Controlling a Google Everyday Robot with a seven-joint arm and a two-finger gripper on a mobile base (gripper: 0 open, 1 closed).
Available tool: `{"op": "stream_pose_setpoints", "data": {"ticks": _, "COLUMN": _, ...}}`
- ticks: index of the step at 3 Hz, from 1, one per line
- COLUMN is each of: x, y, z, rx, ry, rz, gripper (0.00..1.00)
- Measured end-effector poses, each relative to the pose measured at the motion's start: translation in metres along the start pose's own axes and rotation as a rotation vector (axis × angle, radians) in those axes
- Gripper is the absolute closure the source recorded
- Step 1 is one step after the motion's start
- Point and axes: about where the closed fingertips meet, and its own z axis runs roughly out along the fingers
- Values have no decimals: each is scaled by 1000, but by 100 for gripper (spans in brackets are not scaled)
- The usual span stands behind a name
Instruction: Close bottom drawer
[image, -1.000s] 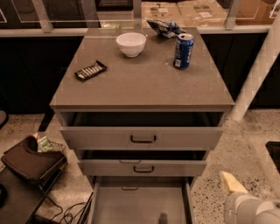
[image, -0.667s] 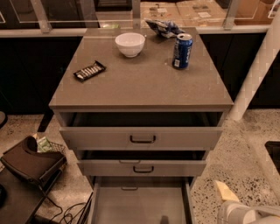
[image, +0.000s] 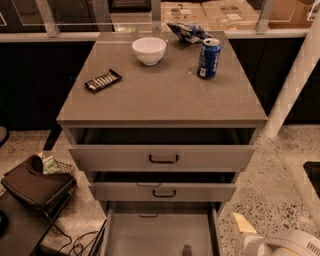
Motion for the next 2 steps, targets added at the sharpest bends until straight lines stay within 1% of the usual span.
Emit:
{"op": "stream_pose_setpoints", "data": {"ticks": 1, "x": -13, "y": 4, "z": 24, "rx": -12, "ry": -49, "rz": -31, "gripper": 0}}
{"op": "stream_pose_setpoints", "data": {"ticks": 2, "x": -13, "y": 4, "z": 24, "rx": -12, "ry": -49, "rz": -31, "gripper": 0}}
